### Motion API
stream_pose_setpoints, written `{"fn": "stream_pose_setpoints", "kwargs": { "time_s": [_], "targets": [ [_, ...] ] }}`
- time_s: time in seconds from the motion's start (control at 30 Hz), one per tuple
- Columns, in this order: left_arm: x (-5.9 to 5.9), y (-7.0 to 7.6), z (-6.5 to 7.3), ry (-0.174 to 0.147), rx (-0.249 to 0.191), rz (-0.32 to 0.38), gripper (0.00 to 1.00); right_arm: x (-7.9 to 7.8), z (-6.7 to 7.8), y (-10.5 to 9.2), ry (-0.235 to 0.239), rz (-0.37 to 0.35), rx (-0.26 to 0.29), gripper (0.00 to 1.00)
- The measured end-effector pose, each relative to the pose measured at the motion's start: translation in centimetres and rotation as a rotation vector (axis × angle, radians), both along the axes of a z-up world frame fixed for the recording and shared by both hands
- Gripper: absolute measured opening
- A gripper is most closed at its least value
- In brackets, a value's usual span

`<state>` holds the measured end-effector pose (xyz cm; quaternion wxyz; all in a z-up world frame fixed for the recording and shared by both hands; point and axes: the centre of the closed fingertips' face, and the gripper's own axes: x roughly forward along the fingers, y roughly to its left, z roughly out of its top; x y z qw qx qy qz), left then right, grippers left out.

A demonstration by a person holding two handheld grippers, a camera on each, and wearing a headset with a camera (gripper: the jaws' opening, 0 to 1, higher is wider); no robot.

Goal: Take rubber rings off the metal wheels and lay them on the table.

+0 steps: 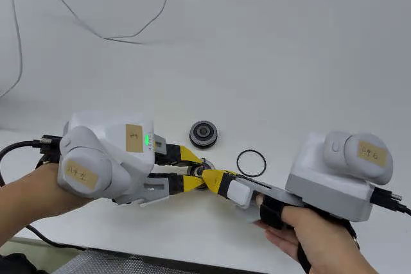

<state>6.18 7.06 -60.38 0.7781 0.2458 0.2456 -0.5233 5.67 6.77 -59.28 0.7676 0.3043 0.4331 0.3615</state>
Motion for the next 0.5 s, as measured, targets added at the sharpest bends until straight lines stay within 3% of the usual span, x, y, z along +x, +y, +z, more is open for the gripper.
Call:
{"fn": "stream_pose_setpoints", "kwargs": {
  "time_s": [0.5],
  "targets": [
    [-0.06,-0.06,0.05,-0.022,0.016,0.004,0.13,-0.06,0.09,-0.13,0.029,-0.04,0.026,0.01]
  ]
}}
